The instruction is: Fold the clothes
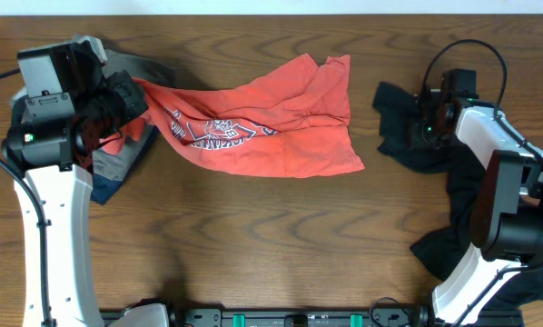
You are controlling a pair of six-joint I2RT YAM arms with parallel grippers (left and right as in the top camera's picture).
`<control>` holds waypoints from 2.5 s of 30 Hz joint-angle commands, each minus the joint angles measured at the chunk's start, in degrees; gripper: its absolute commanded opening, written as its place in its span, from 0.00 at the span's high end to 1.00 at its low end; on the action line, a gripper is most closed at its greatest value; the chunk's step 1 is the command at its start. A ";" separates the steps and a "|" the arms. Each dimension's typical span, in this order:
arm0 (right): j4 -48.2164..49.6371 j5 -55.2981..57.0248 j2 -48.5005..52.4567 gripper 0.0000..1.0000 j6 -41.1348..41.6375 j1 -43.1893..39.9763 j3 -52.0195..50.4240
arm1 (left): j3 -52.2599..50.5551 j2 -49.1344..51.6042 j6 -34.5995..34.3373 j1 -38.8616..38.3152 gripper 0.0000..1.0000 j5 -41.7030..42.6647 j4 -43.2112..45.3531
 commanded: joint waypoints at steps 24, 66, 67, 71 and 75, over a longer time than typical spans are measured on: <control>-11.69 11.17 1.68 0.68 20.76 -30.47 14.67 | 0.20 -0.35 1.40 0.46 0.94 -0.50 -2.51; -7.32 -8.46 -4.13 0.99 4.11 23.80 -5.20 | 0.15 -0.35 1.40 0.46 0.94 -0.50 -2.51; -7.82 -8.00 -4.22 0.99 5.60 23.91 -5.16 | 0.15 -0.35 1.40 0.46 0.94 -0.50 -2.27; -12.04 -7.50 -7.19 0.99 9.09 23.91 -4.74 | 0.15 -0.35 1.36 0.46 0.94 -0.50 4.24; -16.46 -10.78 -15.13 0.99 6.82 24.35 -3.52 | 0.15 -0.33 -0.68 0.44 0.94 -0.48 15.08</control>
